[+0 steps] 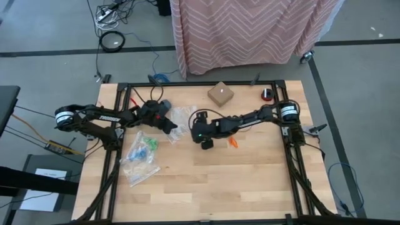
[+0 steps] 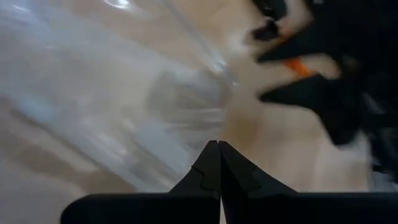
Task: Sort rubber bands
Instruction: Open the transparent zip bag
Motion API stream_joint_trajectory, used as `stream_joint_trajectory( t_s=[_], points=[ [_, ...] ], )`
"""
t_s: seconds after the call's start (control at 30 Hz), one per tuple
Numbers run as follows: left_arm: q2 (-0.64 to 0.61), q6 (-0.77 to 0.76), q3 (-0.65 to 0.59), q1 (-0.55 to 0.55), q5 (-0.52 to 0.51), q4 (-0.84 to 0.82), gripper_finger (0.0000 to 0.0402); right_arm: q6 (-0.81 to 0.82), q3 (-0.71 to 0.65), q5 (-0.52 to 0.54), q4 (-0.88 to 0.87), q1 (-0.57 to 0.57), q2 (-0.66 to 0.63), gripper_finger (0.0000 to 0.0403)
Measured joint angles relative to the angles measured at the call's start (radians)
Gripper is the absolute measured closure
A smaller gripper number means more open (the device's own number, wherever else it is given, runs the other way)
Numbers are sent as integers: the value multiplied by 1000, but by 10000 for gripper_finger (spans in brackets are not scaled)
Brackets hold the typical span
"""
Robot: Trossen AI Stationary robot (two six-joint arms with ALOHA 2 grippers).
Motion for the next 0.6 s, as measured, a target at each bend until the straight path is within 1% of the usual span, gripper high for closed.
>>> stream_joint_trajectory(
  t_s=[0.07,0.13,0.3,0.4,0.53,0.6],
  points=[
    [0,12,-1,10,-36,-32,400,-5,54,-13,-57,8,13,206],
    [0,17,0,19,-53,-55,400,-5,92,-36,-48,10,18,207],
    [0,72,0,25,-27,-81,400,-6,108,-64,-83,-15,24,208],
    [1,96,0,25,-8,-83,400,-2,108,-127,-96,-36,24,208],
    [1,121,0,25,8,-83,400,-3,108,-150,-99,-49,24,213],
    [1,122,0,25,10,-81,400,-3,108,-185,-99,-58,24,215]
  ],
)
